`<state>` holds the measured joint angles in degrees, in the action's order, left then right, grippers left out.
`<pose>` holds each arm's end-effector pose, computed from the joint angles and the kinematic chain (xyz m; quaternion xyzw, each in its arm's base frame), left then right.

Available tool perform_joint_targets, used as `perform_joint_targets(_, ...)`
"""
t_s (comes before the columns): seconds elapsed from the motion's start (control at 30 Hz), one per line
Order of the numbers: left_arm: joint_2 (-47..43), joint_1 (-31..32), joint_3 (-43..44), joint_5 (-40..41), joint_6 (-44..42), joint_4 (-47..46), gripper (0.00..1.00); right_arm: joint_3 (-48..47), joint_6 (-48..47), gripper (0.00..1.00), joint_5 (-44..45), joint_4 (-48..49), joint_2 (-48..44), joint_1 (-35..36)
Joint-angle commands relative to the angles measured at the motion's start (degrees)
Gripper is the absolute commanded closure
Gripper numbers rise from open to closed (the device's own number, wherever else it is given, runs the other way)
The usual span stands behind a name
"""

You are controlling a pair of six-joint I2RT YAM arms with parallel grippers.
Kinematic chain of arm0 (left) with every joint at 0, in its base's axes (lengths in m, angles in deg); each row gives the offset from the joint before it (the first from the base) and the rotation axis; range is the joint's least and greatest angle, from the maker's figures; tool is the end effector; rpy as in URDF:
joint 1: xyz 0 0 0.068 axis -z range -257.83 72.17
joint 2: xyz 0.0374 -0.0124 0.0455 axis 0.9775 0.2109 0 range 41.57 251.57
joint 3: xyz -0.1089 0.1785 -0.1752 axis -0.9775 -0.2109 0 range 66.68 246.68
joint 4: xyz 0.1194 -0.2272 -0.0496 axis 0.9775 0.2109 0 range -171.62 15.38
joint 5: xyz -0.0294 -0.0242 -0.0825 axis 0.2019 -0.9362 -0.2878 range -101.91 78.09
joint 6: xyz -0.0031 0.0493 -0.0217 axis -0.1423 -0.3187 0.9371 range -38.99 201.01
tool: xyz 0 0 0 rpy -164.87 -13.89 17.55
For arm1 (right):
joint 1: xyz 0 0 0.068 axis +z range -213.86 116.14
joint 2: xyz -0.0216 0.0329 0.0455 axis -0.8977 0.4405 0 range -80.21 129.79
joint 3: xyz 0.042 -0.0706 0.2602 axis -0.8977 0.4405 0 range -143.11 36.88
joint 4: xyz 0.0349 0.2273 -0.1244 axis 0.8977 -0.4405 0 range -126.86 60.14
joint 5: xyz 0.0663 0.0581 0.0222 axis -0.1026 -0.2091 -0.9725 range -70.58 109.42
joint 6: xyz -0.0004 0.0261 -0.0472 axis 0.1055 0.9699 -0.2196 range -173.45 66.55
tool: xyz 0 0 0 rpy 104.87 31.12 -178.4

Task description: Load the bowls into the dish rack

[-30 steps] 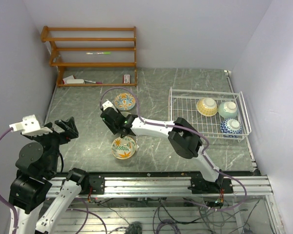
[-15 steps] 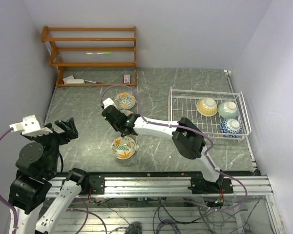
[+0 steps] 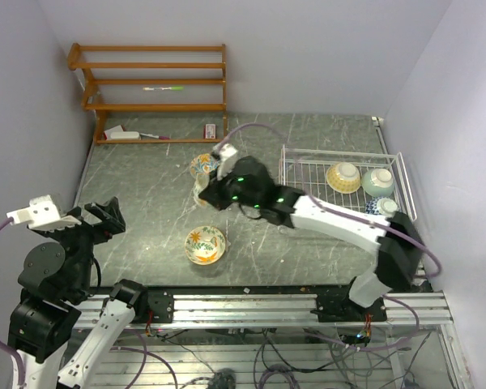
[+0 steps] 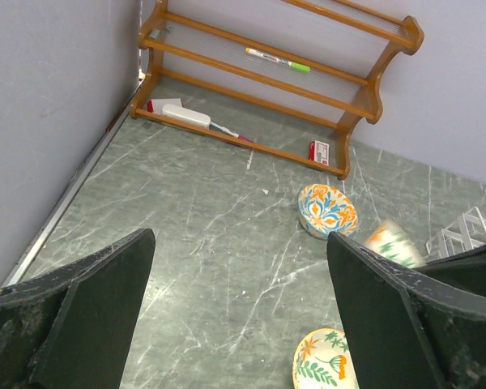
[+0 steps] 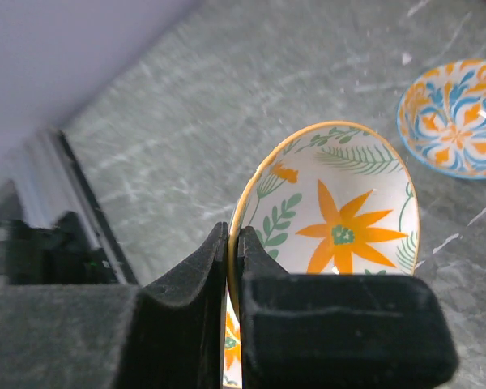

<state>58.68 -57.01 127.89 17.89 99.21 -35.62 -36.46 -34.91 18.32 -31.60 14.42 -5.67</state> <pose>0.0126 0.0143 0.4011 -0.1628 0.6984 -0.0502 0.6951 0.2062 0.3337 0.3009 -0.2878 0.7828 0.3487 0.4276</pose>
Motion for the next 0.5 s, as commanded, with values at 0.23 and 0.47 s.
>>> perform_joint_targets(0.23, 0.2, -0.4, 0.5, -1.1, -0.2, -1.1, 0.02, 22.9, 13.8, 1.00, -14.2, 16.5, -30.7, -22.7)
perform_joint_targets(0.47, 1.4, -0.4, -0.5, -2.8, 0.0, -2.1, 0.02, 25.6, 13.1, 1.00, -8.3, 9.2, -42.4, -31.9)
